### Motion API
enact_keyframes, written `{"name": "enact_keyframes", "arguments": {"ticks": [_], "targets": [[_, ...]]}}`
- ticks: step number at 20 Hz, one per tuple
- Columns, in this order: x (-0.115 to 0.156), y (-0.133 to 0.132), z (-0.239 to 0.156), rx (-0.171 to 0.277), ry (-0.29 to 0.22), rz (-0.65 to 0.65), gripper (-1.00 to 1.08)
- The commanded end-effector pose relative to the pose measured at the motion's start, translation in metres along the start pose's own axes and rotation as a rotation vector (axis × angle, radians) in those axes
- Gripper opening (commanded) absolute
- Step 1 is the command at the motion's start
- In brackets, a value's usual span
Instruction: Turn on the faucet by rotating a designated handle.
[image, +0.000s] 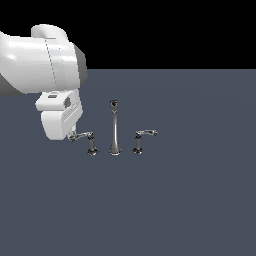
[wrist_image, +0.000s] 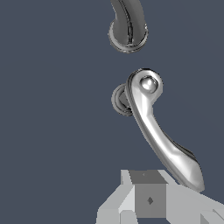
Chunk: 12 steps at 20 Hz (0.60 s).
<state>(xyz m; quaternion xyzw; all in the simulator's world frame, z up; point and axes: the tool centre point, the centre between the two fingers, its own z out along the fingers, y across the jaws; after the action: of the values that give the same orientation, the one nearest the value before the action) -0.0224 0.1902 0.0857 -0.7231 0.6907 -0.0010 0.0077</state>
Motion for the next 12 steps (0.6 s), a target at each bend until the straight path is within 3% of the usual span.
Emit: {"name": "enact_keyframes", "arguments": {"ticks": [1, 12], "targets": [[0.007, 0.010, 0.000, -0.008, 0.007, 0.005, -1.00], [0.008, 0.037, 0.000, -0.010, 0.004, -0.006, -1.00]]}}
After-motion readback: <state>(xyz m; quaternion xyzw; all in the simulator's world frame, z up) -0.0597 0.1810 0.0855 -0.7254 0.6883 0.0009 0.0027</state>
